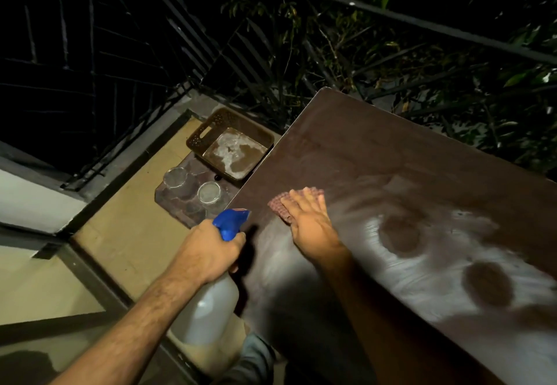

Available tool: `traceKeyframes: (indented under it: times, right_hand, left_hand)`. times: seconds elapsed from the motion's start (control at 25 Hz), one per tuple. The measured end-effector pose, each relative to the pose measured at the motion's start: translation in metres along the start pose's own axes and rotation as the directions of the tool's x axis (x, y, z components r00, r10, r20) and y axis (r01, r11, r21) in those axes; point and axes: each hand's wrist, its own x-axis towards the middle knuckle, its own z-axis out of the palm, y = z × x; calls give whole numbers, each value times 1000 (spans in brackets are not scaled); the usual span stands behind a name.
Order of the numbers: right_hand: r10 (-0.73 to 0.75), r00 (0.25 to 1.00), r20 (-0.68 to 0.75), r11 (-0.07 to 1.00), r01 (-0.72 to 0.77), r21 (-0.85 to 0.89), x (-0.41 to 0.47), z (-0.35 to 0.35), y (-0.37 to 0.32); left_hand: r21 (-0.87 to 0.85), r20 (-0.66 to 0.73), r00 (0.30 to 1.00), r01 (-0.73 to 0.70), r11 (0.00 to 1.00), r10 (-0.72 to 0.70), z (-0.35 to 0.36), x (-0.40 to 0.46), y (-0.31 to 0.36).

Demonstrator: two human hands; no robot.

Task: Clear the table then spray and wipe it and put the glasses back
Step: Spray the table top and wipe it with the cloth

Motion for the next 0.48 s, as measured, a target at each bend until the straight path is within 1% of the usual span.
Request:
traceKeyframes:
  times: [0.04,0.08,0.12,0.16,0.2,0.24,0.28,0.32,0.36,0.4,0.44,0.48]
  right_hand:
    - [-50,999,-9,998,50,-23,-6,15,-5]
    - [-46,997,64,998,49,-42,-18,34,-14]
    - [85,991,101,992,-75,-101,-24,50,-30]
    - [192,972,134,976,-203,77,-22,79,-44]
    - [300,937,179,877,-345,334,-27,109,-57]
    - [320,939,122,847,-342,407,-31,127,-66]
    - [272,957,103,882,-291,372,-28,144,-67]
    - [227,962,154,928,-262,265,-38,134,-66]
    - [175,956,236,970,-208,123,-58,116,-68]
    - [129,964,233,987,-148,67,-72,102,-62]
    - [52,979,198,993,-72,94,-79,77,-55]
    - [-47,986,160,996,35,77,-78,54,-42]
  left_hand:
    - [1,15,1000,-4,1000,4,0,1,2]
    - [6,33,999,-11,1000,11,1,2,5]
    - [22,51,999,-21,1000,20,1,1,8]
    - [45,68,997,-37,998,34,2,0,11]
    - [81,88,995,-53,995,46,4,-1,15]
    - [114,107,993,-70,991,58,6,-3,19]
    - [141,120,991,-83,987,66,8,-4,22]
    - [154,130,989,-93,984,73,11,-4,25]
    - [157,138,988,-94,983,73,13,-4,28]
    - [153,143,987,-99,983,77,14,-6,31]
    - [143,139,987,-101,985,82,14,-7,35]
    - [123,121,989,-101,987,86,13,-9,38]
